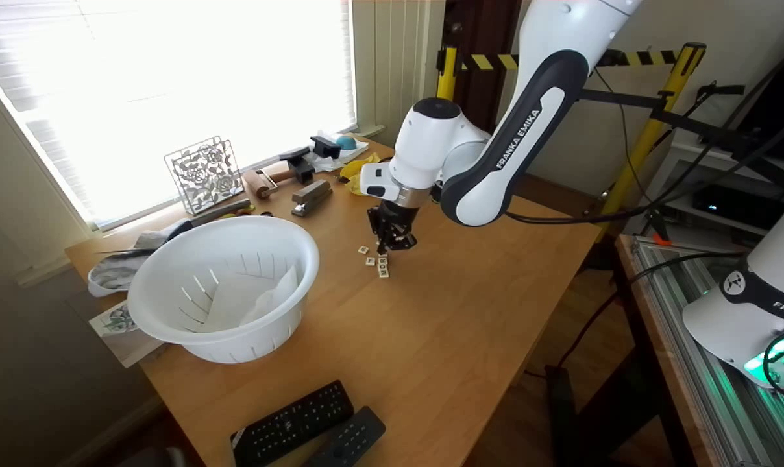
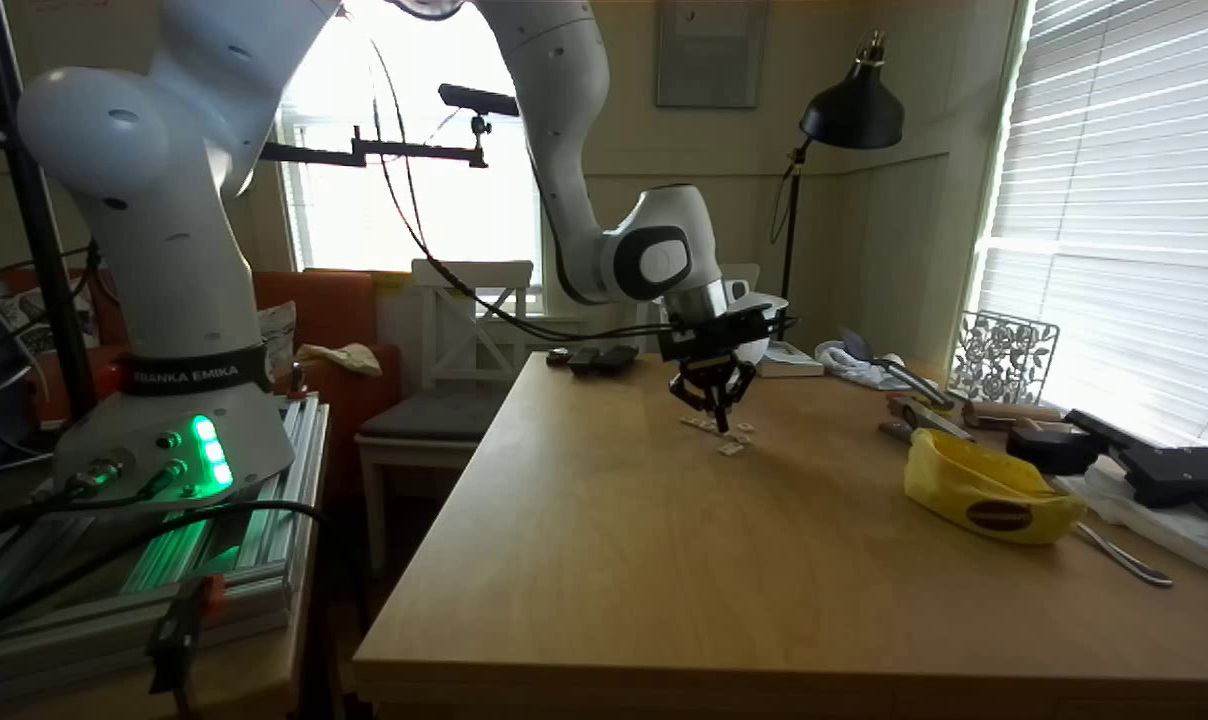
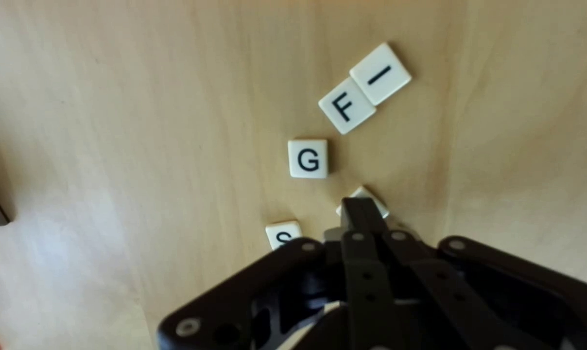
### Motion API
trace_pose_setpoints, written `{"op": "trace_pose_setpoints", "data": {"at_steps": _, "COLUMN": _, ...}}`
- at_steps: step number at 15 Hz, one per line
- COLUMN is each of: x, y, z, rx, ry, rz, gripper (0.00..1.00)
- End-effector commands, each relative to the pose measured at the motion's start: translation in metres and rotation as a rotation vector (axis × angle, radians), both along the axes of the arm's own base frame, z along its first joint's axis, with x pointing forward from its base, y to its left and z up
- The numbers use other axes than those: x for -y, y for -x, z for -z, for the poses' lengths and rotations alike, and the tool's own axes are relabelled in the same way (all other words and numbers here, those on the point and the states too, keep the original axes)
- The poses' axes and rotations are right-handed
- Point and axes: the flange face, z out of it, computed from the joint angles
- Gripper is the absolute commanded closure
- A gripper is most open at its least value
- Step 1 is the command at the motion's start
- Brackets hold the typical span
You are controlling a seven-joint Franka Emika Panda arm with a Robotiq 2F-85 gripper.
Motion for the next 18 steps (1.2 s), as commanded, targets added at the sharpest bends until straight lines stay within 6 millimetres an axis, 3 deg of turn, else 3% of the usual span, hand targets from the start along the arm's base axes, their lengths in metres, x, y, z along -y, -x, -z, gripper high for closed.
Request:
{"op": "trace_pose_setpoints", "data": {"at_steps": 1, "x": -0.0021, "y": -0.0028, "z": 0.005, "rx": 0.013, "ry": -0.017, "rz": 0.019, "gripper": 1.0}}
{"op": "trace_pose_setpoints", "data": {"at_steps": 18, "x": -0.0058, "y": -0.0032, "z": 0.0025, "rx": 0.019, "ry": -0.021, "rz": 0.046, "gripper": 1.0}}
